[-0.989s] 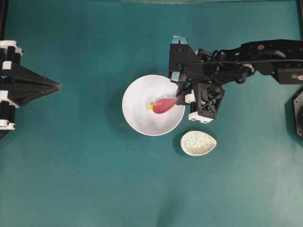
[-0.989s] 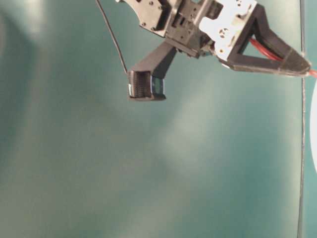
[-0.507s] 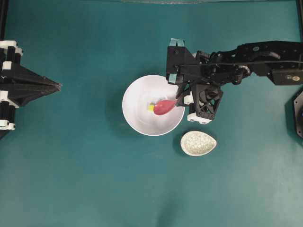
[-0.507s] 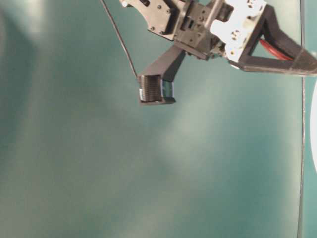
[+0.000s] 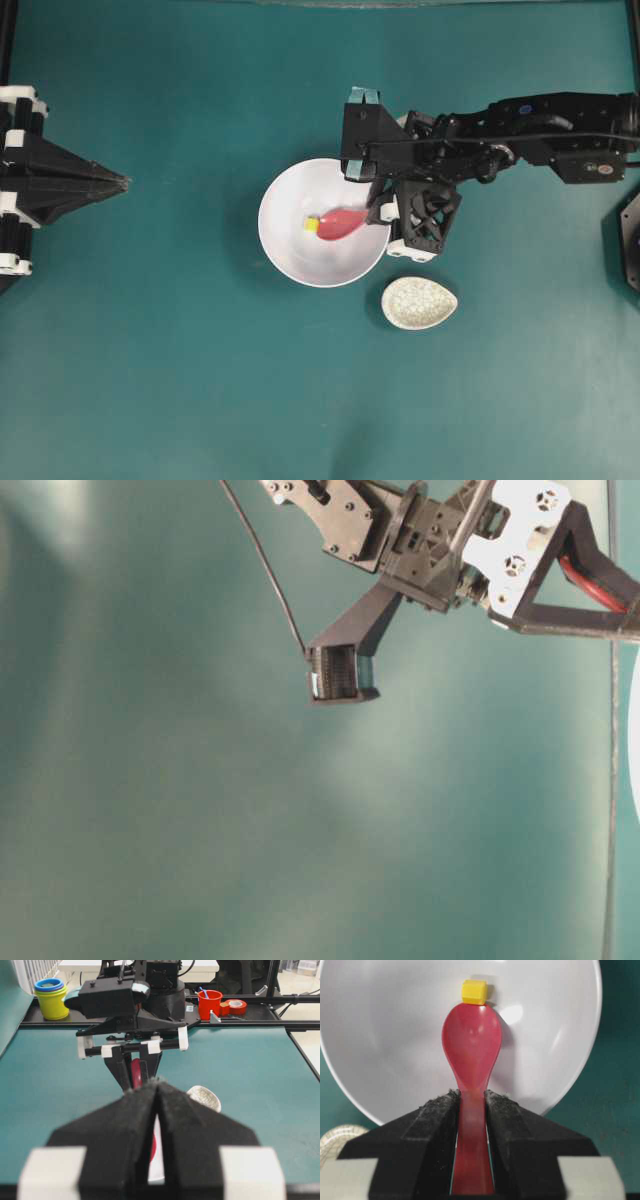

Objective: Scoop the yellow hexagonal prism block from the bowl with a spoon using the right arm.
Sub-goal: 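Lower the spoon bowl into the white bowl beside the yellow block, then push the spoon under the yellow block toward the bowl's left rim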

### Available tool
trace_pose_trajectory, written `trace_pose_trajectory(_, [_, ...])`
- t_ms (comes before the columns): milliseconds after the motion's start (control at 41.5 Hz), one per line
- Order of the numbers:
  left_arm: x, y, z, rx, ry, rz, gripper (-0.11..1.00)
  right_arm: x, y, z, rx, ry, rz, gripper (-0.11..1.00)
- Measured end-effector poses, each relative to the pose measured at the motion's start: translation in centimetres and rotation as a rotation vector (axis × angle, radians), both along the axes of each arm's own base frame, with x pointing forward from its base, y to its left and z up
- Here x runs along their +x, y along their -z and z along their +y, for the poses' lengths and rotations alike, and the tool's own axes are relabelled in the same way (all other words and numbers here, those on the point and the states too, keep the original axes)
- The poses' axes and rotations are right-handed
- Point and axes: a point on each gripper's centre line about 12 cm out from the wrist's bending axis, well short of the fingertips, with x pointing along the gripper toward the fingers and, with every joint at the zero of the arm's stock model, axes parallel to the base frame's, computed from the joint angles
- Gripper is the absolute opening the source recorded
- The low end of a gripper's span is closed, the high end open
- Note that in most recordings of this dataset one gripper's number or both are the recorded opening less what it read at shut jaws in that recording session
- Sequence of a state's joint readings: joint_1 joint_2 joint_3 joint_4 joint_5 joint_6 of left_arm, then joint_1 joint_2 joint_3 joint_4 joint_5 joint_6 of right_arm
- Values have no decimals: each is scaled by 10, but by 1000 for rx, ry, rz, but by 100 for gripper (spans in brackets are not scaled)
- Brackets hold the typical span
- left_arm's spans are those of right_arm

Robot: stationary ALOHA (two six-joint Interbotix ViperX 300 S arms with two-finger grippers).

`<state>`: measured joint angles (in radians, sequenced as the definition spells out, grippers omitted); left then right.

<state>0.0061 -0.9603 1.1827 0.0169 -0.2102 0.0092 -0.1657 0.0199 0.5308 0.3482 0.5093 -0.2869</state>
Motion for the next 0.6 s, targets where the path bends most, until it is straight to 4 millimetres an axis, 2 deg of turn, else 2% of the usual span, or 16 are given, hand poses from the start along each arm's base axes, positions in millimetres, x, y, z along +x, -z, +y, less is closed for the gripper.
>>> trace_pose_trajectory(241, [0,-1,0,0,0,-3,0,6,4,4,-13,-5,-26,25])
trace_pose_trajectory(603, [0,-1,0,0,0,-3,0,18,-3,4,-40,-5,-95,25])
